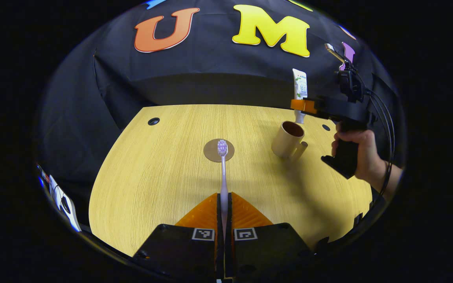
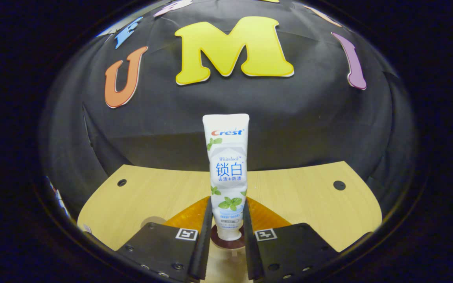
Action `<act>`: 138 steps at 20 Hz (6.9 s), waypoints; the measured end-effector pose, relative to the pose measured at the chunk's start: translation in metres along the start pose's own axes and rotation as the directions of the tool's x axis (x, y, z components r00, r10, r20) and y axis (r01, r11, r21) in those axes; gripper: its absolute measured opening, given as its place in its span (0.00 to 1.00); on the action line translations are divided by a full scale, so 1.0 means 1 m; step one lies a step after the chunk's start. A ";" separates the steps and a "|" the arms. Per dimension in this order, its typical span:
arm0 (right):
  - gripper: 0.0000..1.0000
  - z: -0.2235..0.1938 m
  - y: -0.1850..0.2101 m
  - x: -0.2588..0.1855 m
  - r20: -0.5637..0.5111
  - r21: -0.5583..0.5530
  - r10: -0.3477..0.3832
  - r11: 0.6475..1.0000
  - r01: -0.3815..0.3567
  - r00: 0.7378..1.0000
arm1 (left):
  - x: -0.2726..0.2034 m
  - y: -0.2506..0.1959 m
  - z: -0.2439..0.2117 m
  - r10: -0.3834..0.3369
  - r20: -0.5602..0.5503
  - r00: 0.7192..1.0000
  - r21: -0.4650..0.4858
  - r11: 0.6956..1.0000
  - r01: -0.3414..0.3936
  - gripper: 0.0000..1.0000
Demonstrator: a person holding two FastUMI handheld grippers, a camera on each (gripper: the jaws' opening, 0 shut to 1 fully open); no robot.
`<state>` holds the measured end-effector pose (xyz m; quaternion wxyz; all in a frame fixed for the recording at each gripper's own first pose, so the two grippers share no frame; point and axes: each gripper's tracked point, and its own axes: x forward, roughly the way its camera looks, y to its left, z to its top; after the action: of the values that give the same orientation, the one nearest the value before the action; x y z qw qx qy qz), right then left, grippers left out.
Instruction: Put the toothbrush and toothpaste on the desktop into the cup, then pick up the cup and place it on the coaster on the desktop.
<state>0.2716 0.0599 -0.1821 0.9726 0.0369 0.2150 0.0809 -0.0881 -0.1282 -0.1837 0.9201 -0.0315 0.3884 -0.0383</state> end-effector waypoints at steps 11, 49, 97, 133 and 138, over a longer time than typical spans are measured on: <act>0.37 -0.042 -0.010 0.021 0.029 -0.055 -0.033 0.998 0.035 0.999 | -0.012 -0.006 0.012 0.011 -0.036 0.999 -0.033 0.999 -0.013 0.04; 0.75 -0.069 -0.189 -0.153 -0.069 -0.016 -0.191 0.982 0.190 0.979 | 0.153 -0.203 0.227 -0.221 0.598 0.770 0.113 0.975 0.193 0.04; 0.92 -0.094 -0.007 -0.043 -0.648 -0.029 -0.054 0.999 0.045 0.759 | -0.082 0.061 0.171 0.204 0.601 0.772 -0.166 0.978 -0.130 0.98; 0.25 -0.145 -0.021 0.008 -0.782 -0.128 -0.132 0.991 0.050 0.609 | -0.072 0.101 0.119 0.278 0.457 0.845 -0.235 0.954 -0.187 0.98; 0.25 -0.138 -0.019 0.014 -0.752 -0.143 -0.119 0.990 0.017 0.648 | -0.082 0.110 0.108 0.283 0.460 0.842 -0.246 0.951 -0.185 0.98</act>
<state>0.2286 0.0485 -0.3145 0.7962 -0.0682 0.5976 0.0652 -0.0623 -0.0081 -0.0597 0.9786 -0.0807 0.1454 0.1216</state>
